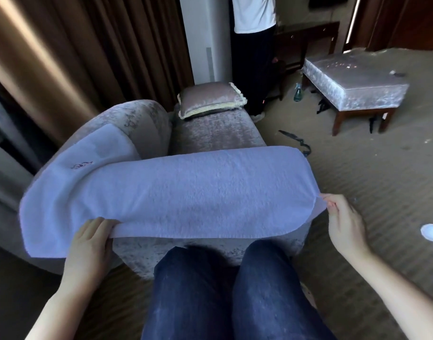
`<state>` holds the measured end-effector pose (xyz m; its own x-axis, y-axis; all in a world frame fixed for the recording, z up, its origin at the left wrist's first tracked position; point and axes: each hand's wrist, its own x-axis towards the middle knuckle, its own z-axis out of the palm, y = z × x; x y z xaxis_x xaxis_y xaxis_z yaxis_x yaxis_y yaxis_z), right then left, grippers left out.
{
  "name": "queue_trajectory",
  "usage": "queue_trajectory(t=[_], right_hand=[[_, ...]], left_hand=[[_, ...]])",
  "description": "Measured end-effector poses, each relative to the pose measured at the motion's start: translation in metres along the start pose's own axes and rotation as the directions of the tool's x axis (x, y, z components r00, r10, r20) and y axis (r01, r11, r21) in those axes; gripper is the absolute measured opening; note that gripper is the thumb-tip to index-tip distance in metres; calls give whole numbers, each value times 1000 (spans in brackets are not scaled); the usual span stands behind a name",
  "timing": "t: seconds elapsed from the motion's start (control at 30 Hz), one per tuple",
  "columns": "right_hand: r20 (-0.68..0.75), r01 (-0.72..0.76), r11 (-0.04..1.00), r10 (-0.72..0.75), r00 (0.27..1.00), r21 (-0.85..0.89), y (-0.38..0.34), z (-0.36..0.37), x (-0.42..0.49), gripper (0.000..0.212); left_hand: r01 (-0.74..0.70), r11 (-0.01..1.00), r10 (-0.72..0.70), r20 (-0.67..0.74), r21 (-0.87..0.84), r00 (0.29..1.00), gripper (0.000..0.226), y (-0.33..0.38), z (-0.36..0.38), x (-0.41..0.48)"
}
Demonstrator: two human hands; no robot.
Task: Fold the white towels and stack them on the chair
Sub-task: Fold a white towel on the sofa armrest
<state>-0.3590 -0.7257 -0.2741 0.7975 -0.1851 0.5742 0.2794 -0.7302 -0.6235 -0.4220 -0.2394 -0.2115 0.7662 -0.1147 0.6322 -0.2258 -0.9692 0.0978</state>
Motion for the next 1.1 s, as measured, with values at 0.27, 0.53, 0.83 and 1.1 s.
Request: queue_trajectory(t=[0.27, 0.53, 0.83, 1.1], right_hand=[[-34, 29, 999, -28, 999, 24, 3, -10, -9, 47], [-141, -21, 999, 27, 990, 42, -6, 3, 45, 50], [-125, -214, 975, 205, 971, -59, 3, 26, 121, 26], [-12, -263, 916, 272, 962, -304, 15, 43, 137, 20]], left_hand=[[-131, 991, 134, 139, -27, 981, 28, -3, -13, 2], [6, 982, 21, 142, -188, 990, 21, 5, -34, 88], [33, 999, -37, 111, 36, 993, 13, -8, 10, 215], [-37, 981, -5, 213, 193, 977, 8, -24, 67, 236]])
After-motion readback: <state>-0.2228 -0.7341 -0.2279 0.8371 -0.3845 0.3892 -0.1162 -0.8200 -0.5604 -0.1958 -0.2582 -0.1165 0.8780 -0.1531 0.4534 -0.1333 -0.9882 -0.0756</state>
